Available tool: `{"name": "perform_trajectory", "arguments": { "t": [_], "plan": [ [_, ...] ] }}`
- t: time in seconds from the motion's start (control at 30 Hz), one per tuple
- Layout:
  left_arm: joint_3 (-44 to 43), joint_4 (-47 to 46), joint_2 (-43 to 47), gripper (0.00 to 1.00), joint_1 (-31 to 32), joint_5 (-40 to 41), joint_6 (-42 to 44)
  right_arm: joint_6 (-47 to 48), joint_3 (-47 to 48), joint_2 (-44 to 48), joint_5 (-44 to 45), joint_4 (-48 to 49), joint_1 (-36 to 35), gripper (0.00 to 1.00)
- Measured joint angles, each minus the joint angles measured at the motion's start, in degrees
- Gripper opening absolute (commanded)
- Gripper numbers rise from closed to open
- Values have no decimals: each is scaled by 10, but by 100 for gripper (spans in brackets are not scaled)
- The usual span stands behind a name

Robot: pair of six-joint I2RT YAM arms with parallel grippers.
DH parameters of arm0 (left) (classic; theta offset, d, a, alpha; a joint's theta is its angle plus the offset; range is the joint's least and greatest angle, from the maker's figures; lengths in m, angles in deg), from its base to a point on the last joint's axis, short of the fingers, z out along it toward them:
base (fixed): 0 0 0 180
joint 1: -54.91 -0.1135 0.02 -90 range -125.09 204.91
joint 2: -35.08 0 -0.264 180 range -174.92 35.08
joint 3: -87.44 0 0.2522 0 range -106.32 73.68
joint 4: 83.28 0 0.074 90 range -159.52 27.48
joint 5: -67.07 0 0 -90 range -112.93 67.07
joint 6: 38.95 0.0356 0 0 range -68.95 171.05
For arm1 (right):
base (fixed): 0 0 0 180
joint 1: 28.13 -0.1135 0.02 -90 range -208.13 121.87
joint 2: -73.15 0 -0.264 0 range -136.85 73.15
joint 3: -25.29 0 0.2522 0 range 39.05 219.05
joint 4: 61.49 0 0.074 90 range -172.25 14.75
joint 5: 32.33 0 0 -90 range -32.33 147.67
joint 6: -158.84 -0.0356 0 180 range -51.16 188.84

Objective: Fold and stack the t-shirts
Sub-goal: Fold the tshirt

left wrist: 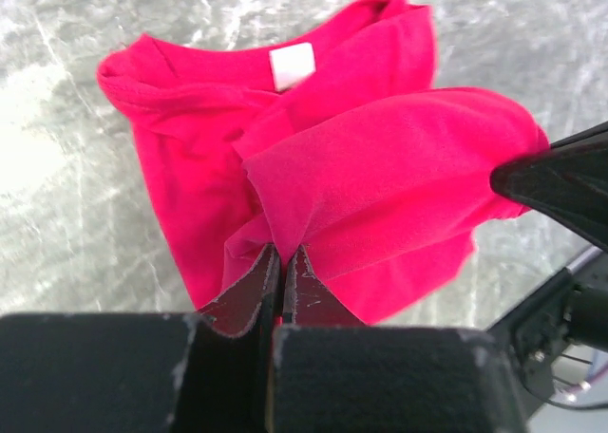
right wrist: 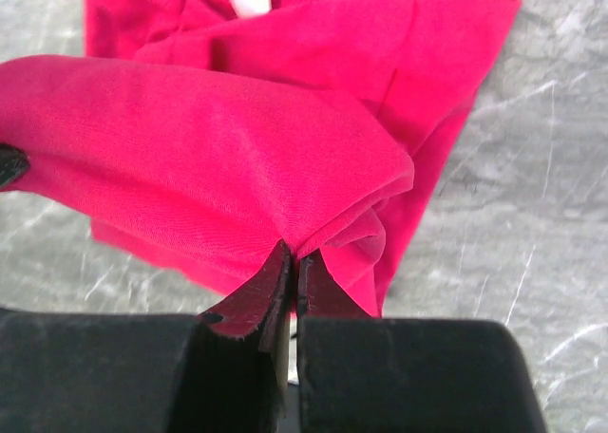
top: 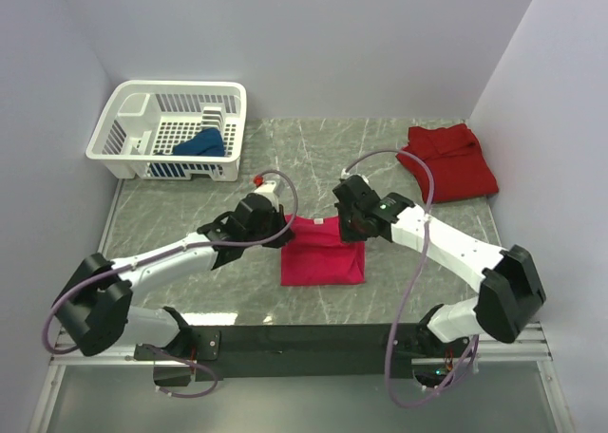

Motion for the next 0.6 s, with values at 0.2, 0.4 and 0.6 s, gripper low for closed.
{"name": "perform_trajectory", "arguments": {
  "t": [0.2, 0.4, 0.6],
  "plan": [
    [-31, -14, -71, 4, -24, -13, 17, 17, 20, -62, -8, 21, 31, 6],
    [-103, 8, -137, 61, -50, 12, 28, 34, 59, -121, -12, 29, 83, 48],
    [-183, 25, -135, 79, -63, 64, 38, 41, 78, -95, -27, 44, 138, 60]
  ]
}}
